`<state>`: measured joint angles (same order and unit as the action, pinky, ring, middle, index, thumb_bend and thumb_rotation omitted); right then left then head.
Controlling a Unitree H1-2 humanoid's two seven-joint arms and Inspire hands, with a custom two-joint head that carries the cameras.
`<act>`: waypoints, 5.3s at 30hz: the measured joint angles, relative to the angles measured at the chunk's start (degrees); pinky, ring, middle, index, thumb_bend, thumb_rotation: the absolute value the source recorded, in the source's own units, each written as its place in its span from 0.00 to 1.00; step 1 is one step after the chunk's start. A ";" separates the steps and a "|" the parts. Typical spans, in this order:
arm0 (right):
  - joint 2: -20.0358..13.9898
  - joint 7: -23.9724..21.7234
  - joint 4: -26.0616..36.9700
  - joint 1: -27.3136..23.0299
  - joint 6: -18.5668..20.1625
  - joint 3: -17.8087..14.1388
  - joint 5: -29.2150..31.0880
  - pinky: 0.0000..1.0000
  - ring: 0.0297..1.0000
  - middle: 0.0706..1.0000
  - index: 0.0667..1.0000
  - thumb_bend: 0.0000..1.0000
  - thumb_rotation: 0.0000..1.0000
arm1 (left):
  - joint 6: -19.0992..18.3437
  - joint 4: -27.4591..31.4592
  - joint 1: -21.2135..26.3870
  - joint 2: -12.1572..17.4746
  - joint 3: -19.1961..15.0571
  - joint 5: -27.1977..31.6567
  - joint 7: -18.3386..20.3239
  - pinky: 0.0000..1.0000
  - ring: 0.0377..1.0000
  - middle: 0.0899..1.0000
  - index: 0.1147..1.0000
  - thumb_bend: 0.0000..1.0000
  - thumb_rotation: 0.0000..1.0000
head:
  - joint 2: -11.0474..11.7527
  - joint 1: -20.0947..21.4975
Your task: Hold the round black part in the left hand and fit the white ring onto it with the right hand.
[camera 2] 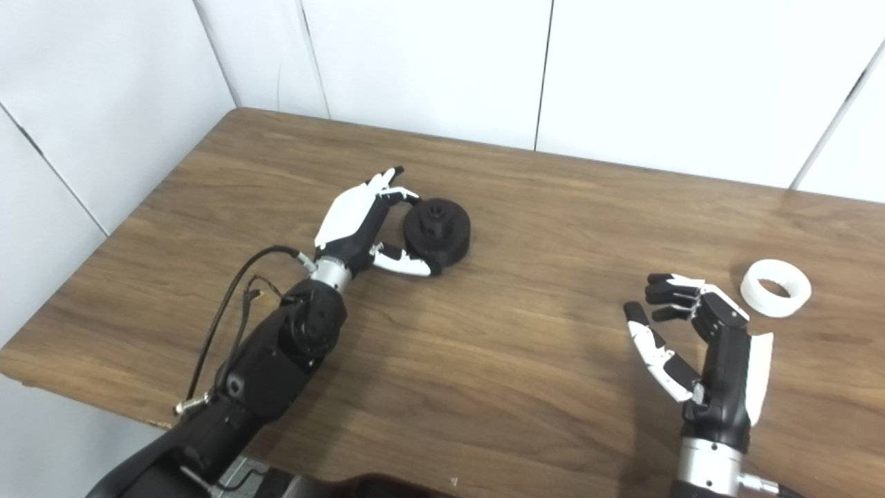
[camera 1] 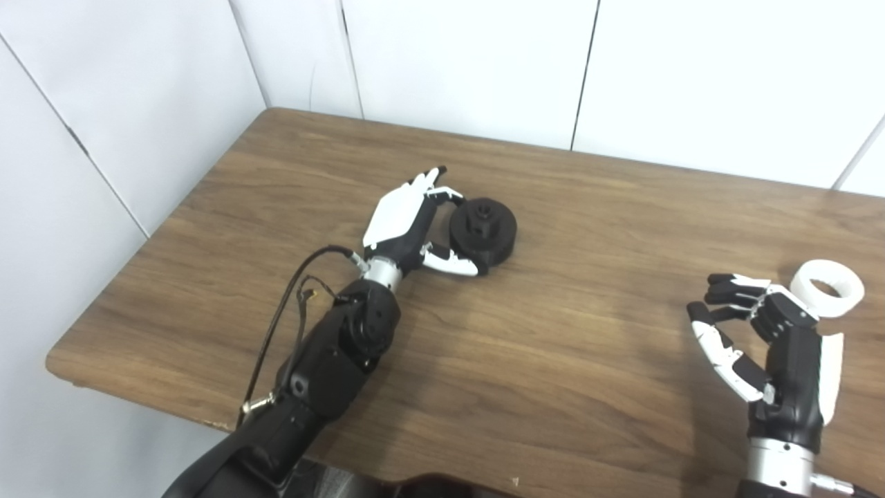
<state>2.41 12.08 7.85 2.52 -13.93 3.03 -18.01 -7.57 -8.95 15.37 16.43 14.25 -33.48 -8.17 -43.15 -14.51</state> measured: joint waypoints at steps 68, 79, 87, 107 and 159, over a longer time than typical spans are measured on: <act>2.65 2.97 0.28 0.51 4.91 4.90 -6.54 0.44 0.54 0.59 0.46 0.50 0.14 | 4.37 22.97 -16.93 -3.48 3.91 -0.65 16.42 1.00 1.00 1.00 0.49 0.93 0.20 | -1.85 28.91; 4.36 4.86 -0.80 0.23 4.90 6.13 -8.12 0.48 0.56 0.60 0.46 0.50 0.14 | 5.82 22.51 -17.03 -1.90 2.12 1.87 17.69 1.00 1.00 1.00 0.50 0.92 0.20 | -0.62 31.73; 4.34 4.97 -0.99 0.00 4.88 6.11 -8.08 0.44 0.53 0.60 0.46 0.50 0.14 | 5.97 22.12 -16.73 -1.62 1.30 1.99 18.21 1.00 1.00 1.00 0.50 0.92 0.20 | 0.26 33.22; -5.96 5.95 2.54 -4.39 10.71 -1.38 -21.39 0.49 0.60 0.62 0.46 0.50 0.14 | 6.60 22.09 -16.78 -1.64 0.79 2.23 18.23 1.00 1.00 1.00 0.49 0.92 0.19 | -0.17 33.22; -27.88 -23.51 -10.13 -22.27 36.76 2.19 -22.51 0.94 1.00 1.00 0.97 1.00 0.73 | 6.50 22.32 -17.02 -1.91 0.93 2.25 18.39 1.00 1.00 1.00 0.50 0.91 0.19 | -0.79 31.64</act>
<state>-25.47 -11.42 -2.28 -19.75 22.83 5.22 -40.52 -1.07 13.37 -1.65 14.53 15.18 -31.24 10.22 -43.95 17.14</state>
